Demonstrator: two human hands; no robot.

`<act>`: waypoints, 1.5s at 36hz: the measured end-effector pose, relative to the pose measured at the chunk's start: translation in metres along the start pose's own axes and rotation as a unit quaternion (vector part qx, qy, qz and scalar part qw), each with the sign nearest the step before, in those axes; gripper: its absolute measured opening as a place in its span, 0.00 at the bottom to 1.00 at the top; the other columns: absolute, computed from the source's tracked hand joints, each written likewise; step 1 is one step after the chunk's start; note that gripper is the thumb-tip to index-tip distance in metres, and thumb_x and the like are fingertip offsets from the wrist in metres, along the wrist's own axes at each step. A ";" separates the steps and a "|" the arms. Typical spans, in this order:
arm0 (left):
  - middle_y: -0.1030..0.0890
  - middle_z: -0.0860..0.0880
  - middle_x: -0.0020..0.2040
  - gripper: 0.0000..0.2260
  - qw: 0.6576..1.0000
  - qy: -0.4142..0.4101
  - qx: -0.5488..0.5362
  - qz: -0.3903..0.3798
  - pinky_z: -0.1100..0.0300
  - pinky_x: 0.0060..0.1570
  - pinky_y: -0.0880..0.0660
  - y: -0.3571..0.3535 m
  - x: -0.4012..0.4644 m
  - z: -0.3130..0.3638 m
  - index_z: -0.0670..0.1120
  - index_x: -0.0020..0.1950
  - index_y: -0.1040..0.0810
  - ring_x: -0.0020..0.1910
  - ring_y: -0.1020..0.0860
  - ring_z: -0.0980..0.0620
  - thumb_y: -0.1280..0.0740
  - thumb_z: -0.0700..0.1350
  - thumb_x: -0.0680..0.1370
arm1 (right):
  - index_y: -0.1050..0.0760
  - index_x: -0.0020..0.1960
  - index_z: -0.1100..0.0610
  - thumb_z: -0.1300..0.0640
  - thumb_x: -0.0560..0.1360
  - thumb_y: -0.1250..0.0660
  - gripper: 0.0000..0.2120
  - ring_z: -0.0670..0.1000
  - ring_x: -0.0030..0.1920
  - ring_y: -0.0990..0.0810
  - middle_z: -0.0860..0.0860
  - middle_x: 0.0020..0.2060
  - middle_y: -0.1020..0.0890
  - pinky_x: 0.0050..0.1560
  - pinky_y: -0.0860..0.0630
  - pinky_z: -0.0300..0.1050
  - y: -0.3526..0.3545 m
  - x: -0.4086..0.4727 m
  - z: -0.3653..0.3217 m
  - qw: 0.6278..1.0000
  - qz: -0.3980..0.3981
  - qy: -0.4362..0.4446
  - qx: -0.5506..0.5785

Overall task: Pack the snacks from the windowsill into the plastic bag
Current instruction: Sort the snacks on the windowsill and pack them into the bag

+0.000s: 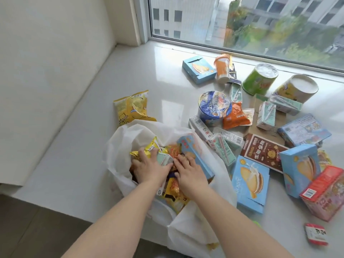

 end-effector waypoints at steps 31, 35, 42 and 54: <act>0.45 0.46 0.74 0.22 0.968 -0.249 0.018 -0.012 0.44 0.73 0.57 -0.042 -0.121 0.283 0.52 0.66 0.29 0.75 0.54 0.43 0.34 0.55 0.73 | 0.21 0.51 0.59 0.58 0.74 0.43 0.13 0.57 0.54 0.27 0.55 0.50 0.22 0.56 0.32 0.47 0.064 -0.158 0.271 0.891 0.309 -0.215 0.255; 0.44 0.46 0.74 0.21 0.960 -0.276 0.027 -0.036 0.47 0.73 0.56 -0.064 -0.140 0.335 0.52 0.66 0.30 0.74 0.53 0.44 0.35 0.53 0.74 | 0.21 0.53 0.59 0.62 0.75 0.39 0.10 0.56 0.57 0.29 0.55 0.53 0.22 0.56 0.33 0.46 0.068 -0.171 0.333 0.884 0.310 -0.233 0.260; 0.42 0.46 0.73 0.20 0.956 -0.285 0.026 -0.063 0.47 0.73 0.54 -0.105 -0.154 0.420 0.52 0.66 0.29 0.74 0.50 0.46 0.35 0.53 0.75 | 0.22 0.53 0.57 0.62 0.75 0.40 0.11 0.57 0.59 0.29 0.56 0.55 0.23 0.56 0.33 0.46 0.074 -0.177 0.454 0.876 0.293 -0.284 0.256; 0.34 0.49 0.69 0.20 0.953 -0.278 0.046 -0.108 0.52 0.69 0.42 -0.153 -0.116 0.489 0.53 0.70 0.32 0.69 0.39 0.46 0.38 0.52 0.78 | 0.30 0.66 0.51 0.55 0.78 0.42 0.17 0.55 0.67 0.37 0.51 0.68 0.31 0.63 0.34 0.51 0.048 -0.122 0.559 0.941 0.106 -0.271 0.170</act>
Point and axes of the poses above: each hand's wrist, its own x-axis towards the middle knuckle, its own y-axis out of the back of the hand, z = x × y, the point moved 9 cm from there along x, towards the middle knuckle
